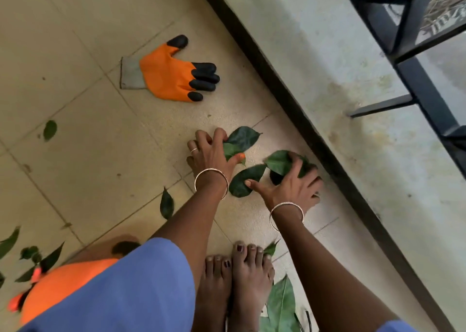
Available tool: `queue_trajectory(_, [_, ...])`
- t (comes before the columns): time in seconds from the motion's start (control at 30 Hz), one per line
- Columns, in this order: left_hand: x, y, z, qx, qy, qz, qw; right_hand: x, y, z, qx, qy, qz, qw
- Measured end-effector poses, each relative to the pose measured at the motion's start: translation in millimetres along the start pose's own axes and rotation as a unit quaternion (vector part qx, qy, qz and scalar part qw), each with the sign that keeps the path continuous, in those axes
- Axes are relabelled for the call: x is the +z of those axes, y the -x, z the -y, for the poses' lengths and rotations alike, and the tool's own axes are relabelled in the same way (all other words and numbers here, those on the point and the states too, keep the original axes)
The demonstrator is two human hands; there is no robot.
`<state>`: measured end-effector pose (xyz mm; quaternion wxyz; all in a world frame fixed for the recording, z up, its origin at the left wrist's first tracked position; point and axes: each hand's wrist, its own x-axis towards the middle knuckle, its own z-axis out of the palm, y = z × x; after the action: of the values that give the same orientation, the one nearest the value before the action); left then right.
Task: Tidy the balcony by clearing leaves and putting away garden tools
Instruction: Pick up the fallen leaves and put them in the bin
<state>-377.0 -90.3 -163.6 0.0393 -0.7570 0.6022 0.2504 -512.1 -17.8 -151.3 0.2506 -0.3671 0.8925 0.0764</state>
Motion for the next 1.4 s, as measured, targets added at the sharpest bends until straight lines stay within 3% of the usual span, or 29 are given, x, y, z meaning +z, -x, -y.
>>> queue_trajectory(0.1, [7.0, -0.7, 3.2, 0.050, 0.006, 0.010, 0.999, 9.2, 2.5, 1.1, -0.100, -0.042, -0.021, 0.994])
queue_trajectory(0.2, [8.4, 0.7, 1.3, 0.079, 0.049, 0.027, 0.995, 18.1, 10.3, 5.0, -0.186, -0.039, 0.014, 0.982])
queue_trajectory(0.3, [0.2, 9.9, 4.1, 0.037, 0.118, 0.055, 0.991, 18.5, 16.5, 7.9, -0.213, -0.079, 0.079, 0.971])
queue_trajectory(0.37, [-13.2, 20.3, 10.9, -0.062, 0.222, 0.075, 0.970, 12.1, 20.1, 4.5, -0.192, -0.117, 0.107, 0.968])
queue_trajectory(0.43, [-30.3, 31.5, 19.2, -0.180, 0.328, 0.093, 0.923, 1.6, 25.1, -5.1, -0.143, -0.144, 0.103, 0.974])
queue_trajectory(0.57, [-71.9, 61.6, 35.8, -0.305, 0.452, 0.115, 0.831, -42.6, 49.5, -24.9, 0.004, -0.281, 0.108, 0.953])
queue_trajectory(0.67, [-112.8, 94.4, 30.8, -0.366, 0.566, 0.090, 0.733, -89.1, 73.5, -28.5, 0.107, -0.398, 0.080, 0.908])
queue_trajectory(0.73, [-150.1, 119.3, 20.2, -0.356, 0.626, 0.096, 0.687, -124.0, 94.3, -26.6, 0.168, -0.482, 0.066, 0.857])
queue_trajectory(0.93, [-271.1, 195.8, -29.0, -0.332, 0.712, 0.102, 0.610, -256.4, 177.1, -13.6, 0.248, -0.673, 0.002, 0.697])
queue_trajectory(1.0, [-316.0, 228.0, -48.9, -0.316, 0.727, 0.113, 0.599, -306.4, 212.1, -15.5, 0.249, -0.717, -0.021, 0.651])
queue_trajectory(1.13, [-404.9, 294.3, -86.7, -0.278, 0.744, 0.138, 0.592, -401.7, 291.9, -27.9, 0.242, -0.765, -0.062, 0.594])
queue_trajectory(1.3, [-499.8, 376.2, -128.3, -0.203, 0.714, 0.198, 0.640, -503.5, 384.5, -55.8, 0.202, -0.813, -0.125, 0.532])
queue_trajectory(1.4, [-543.2, 420.8, -147.5, -0.165, 0.690, 0.269, 0.651, -539.0, 431.0, -84.0, 0.180, -0.833, -0.163, 0.497])
